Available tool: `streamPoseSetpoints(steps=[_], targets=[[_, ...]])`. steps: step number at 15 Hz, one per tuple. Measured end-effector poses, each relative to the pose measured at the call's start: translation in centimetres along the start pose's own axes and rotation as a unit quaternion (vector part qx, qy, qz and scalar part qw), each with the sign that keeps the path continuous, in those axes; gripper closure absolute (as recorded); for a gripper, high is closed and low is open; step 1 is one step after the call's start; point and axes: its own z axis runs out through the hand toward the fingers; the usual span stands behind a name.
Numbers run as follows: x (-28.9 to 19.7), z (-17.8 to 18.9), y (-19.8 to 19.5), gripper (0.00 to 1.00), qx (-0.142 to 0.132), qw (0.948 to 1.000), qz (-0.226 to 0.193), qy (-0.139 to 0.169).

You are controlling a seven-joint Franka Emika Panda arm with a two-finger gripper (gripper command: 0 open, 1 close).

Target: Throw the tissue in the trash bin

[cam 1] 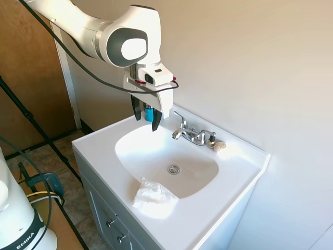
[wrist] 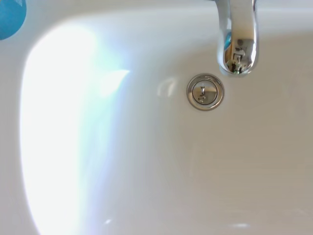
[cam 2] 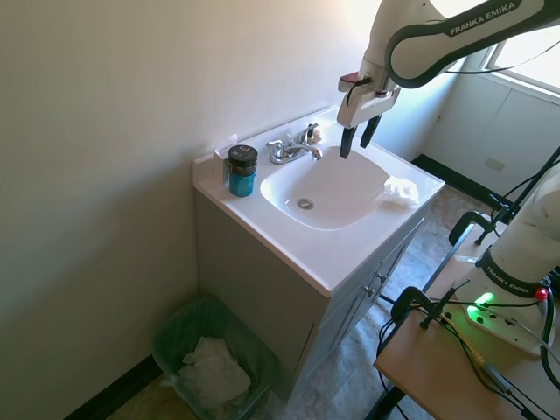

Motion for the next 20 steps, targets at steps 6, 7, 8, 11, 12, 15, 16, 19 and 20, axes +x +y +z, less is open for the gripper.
streamPoseSetpoints(steps=[6, 7, 8, 11, 12, 15, 16, 19, 20], targets=[[0.1, 0.3, 0.5, 0.0, -0.022, 0.9996, 0.014, 0.005], [0.5, 0.4, 0.9, 0.0, -0.032, 0.9991, 0.024, 0.01], [0.9, 0.6, 1.4, 0.0, -0.044, 0.9984, 0.034, 0.014], [1.9, 2.3, 3.0, 0.0, -0.082, 0.9952, 0.053, 0.008], [2.0, 2.9, 3.5, 0.0, -0.096, 0.9937, 0.058, 0.004], [2.3, 4.7, 4.8, 0.0, -0.138, 0.9872, 0.08, 0.003], [2.5, 5.4, 5.3, 0.0, -0.148, 0.9852, 0.087, -0.001], [3.2, 7.0, 6.3, 0.0, -0.173, 0.9794, 0.105, -0.004], [3.4, 7.6, 6.7, 0.0, -0.181, 0.9776, 0.108, -0.006]])
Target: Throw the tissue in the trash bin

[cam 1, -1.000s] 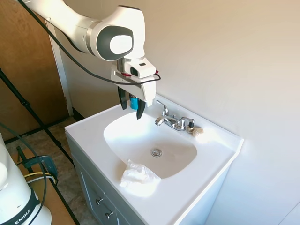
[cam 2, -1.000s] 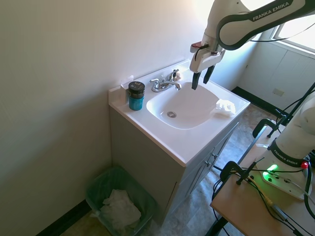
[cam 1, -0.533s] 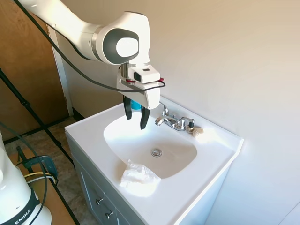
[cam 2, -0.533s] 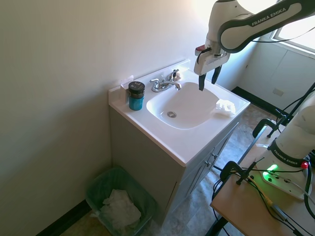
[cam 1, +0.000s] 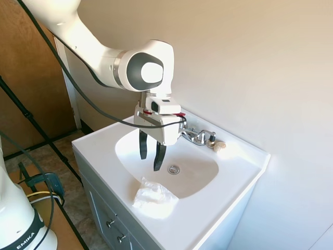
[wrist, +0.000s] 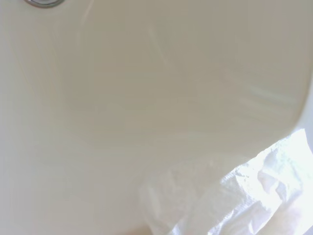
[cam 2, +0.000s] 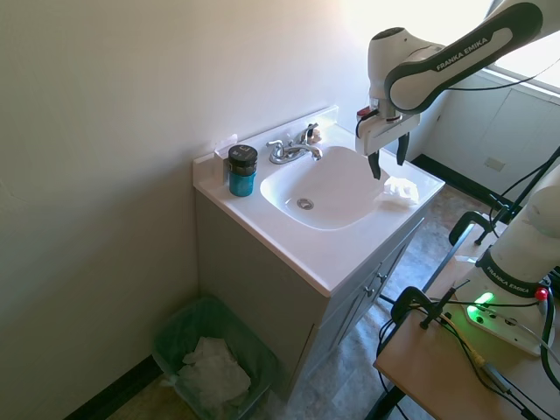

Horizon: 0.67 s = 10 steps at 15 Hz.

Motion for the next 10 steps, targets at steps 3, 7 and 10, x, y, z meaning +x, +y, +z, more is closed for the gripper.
streamPoseSetpoints(steps=[3, 7, 10], targets=[[1.6, 2.3, 0.8, 0.0, -0.022, 0.9996, 0.011, -0.011], [2.8, 4.9, 1.6, 0.0, -0.046, 0.9984, 0.018, -0.026], [3.2, 6.4, 1.5, 0.0, -0.055, 0.9979, 0.017, -0.031]])
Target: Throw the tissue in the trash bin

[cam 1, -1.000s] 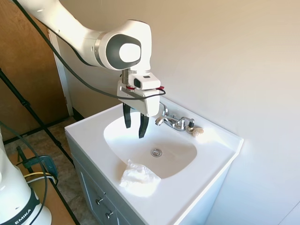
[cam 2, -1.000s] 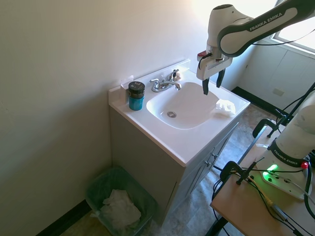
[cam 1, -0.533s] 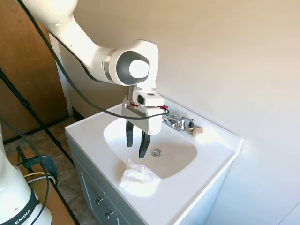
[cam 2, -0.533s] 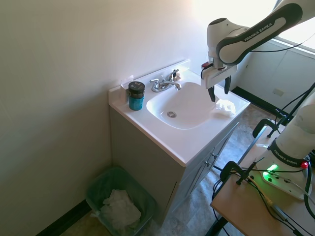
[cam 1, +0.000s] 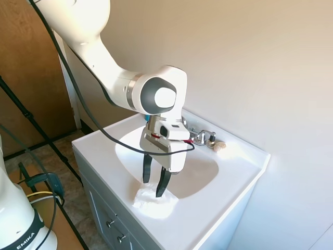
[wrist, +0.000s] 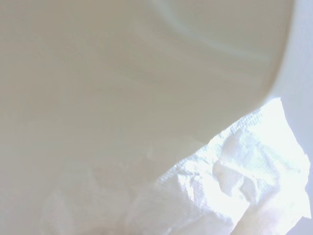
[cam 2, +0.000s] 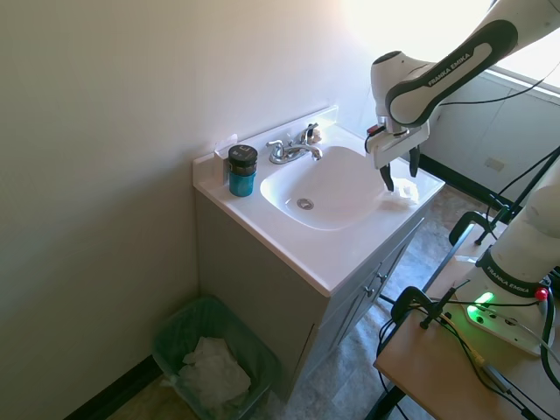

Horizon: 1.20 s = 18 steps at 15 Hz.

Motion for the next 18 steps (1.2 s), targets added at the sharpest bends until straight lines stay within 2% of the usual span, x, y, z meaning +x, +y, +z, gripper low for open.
streamPoseSetpoints(steps=[1, 5, 18], targets=[[0.1, 0.5, -0.1, 1.0, -0.003, 1.0, -0.001, -0.002], [0.5, 1.9, -0.4, 1.0, -0.002, 0.9999, -0.006, -0.008], [1.9, 2.4, 0.0, 1.0, 0.019, 0.9996, -0.017, -0.009]])
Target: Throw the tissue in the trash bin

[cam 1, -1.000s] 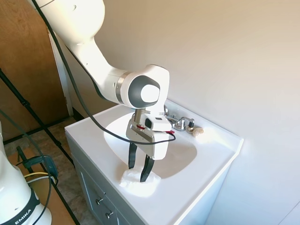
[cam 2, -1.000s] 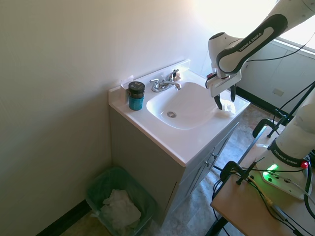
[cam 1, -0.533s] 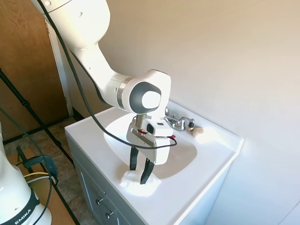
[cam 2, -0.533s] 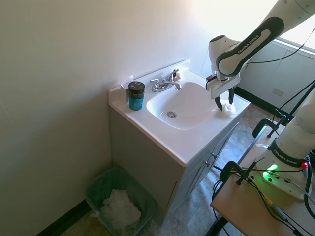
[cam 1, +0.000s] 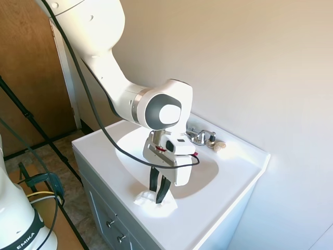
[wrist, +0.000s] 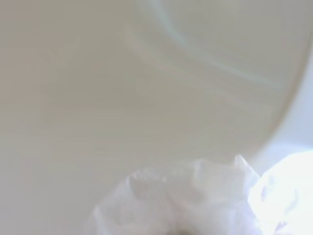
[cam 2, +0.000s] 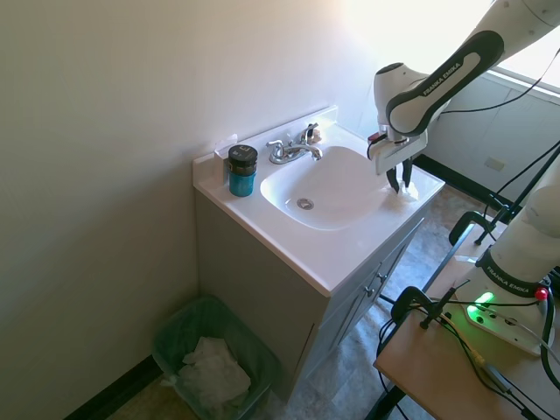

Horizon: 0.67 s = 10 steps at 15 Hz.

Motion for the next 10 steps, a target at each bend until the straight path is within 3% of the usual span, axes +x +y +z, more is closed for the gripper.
streamPoseSetpoints(steps=[6, 10], targets=[[0.0, -2.2, 0.0, 1.0, 0.026, 0.9997, 0.002, 0.004], [-3.2, -7.6, -1.9, 1.0, 0.057, 0.998, -0.02, 0.018]])
